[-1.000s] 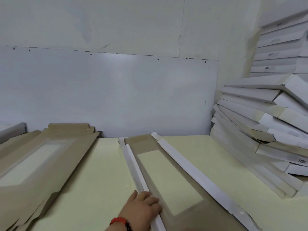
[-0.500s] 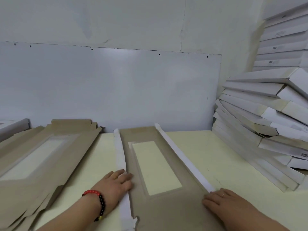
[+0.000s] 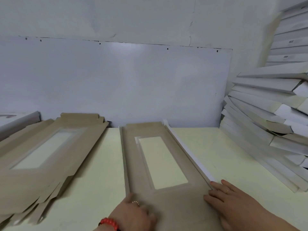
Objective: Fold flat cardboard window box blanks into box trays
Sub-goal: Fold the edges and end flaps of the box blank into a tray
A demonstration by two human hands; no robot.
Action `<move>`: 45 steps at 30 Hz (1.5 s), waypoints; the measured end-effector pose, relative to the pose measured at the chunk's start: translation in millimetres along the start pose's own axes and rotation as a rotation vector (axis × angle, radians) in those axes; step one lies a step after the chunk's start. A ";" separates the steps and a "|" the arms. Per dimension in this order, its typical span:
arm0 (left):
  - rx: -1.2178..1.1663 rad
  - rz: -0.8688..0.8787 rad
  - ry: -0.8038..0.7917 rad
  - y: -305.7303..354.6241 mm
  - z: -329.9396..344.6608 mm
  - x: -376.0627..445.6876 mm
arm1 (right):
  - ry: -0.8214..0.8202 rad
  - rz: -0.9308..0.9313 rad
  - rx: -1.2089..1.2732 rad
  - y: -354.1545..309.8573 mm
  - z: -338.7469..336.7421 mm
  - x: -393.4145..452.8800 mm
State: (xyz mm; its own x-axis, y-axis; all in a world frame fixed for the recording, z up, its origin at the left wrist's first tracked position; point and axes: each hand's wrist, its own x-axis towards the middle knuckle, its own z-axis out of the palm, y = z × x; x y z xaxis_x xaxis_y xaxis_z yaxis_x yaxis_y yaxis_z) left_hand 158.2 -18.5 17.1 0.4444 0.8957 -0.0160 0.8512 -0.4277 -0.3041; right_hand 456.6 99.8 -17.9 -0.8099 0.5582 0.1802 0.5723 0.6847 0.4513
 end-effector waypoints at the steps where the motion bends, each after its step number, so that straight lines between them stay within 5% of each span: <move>1: 0.041 -0.057 0.015 6.4 8.1 -6.2 | 0.007 -0.011 0.032 1.4 -3.4 -2.6; 7: 0.248 -0.212 0.414 21.6 41.7 -18.6 | -0.178 -0.047 0.041 14.4 -17.2 -3.8; 15: 0.248 -0.327 0.497 23.9 45.1 -6.4 | -0.219 -0.180 0.017 21.4 -27.8 -6.5; 21: 0.069 -0.314 0.282 38.3 17.2 6.8 | -0.248 -0.193 0.002 24.4 -29.4 -3.1; 29: -0.263 -0.251 -0.094 17.0 8.4 13.1 | -0.285 -0.072 0.353 28.5 -28.4 -2.1; 34: -0.561 -0.381 -0.028 -15.6 10.1 11.7 | -0.319 0.229 0.790 26.4 -23.9 8.8; 38: -0.689 -0.555 0.028 -19.8 20.2 28.2 | -0.191 0.559 1.039 12.9 -5.3 27.0; 41: -0.583 -0.626 0.040 -2.9 31.9 45.9 | -0.113 0.782 0.686 -16.8 11.1 42.8; 43: -0.496 -0.618 0.021 17.0 34.6 60.6 | 0.022 0.745 0.395 -49.6 6.4 60.3; 45: -0.468 -0.577 -0.041 33.1 36.6 74.9 | 0.188 0.609 0.396 -78.3 -1.8 79.7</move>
State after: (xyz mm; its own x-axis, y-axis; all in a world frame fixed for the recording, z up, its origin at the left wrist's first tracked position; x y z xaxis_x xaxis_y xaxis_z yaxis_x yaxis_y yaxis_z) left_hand 209.5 38.9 -29.0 -0.1120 0.9936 -0.0149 0.9802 0.1130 0.1625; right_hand 347.0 89.8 -37.3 -0.3236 0.8271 0.4596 0.9009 0.4178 -0.1176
